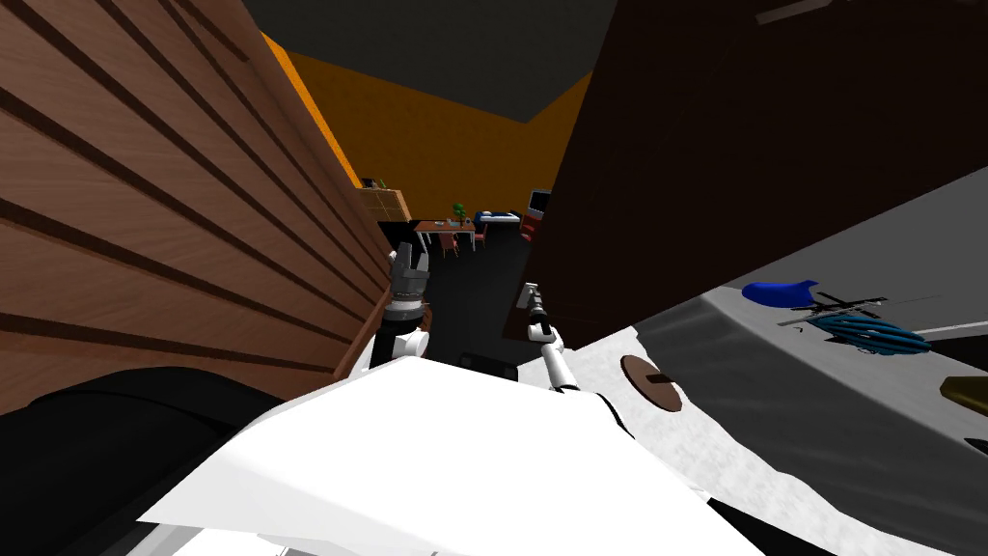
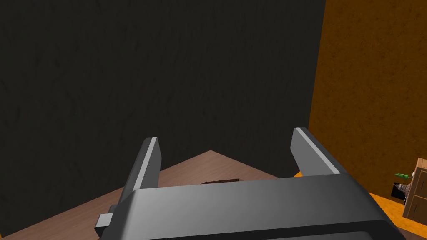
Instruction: Push the door open
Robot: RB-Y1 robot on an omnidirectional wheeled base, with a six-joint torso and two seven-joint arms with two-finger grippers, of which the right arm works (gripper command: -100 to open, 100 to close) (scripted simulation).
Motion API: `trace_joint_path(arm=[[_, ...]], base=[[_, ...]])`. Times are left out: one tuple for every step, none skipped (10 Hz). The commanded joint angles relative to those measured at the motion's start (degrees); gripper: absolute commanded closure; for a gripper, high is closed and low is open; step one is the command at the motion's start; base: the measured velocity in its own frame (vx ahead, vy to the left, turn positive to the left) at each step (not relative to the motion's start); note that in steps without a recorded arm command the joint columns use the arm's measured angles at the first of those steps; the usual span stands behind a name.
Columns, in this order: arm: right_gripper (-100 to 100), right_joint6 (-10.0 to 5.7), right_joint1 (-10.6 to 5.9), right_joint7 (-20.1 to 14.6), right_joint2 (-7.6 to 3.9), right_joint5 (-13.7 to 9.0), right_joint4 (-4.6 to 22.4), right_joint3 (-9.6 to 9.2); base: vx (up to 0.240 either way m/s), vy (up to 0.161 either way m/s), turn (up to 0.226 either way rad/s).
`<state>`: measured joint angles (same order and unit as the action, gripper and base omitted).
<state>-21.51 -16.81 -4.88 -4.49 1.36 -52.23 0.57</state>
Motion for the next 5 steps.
trace_joint_path(arm=[[100,0.20,-0.61,0.2,-0.63,-0.4,0.1,1.72],[100,0.20,-0.65,0.5,-0.56,-0.5,0.2,2.52],[100,0.19,-0.68,0.7,-0.50,-0.7,0.3,3.29],[100,0.18,-0.72,0.9,-0.41,-0.8,0.4,3.98],[100,0.17,-0.75,1.1,-0.32,-0.9,0.4,4.60]], base=[[0.131,0.154,-0.083],[0.189,0.149,-0.102],[0.185,0.162,-0.095],[0.162,0.163,-0.096],[0.157,0.169,-0.094]])
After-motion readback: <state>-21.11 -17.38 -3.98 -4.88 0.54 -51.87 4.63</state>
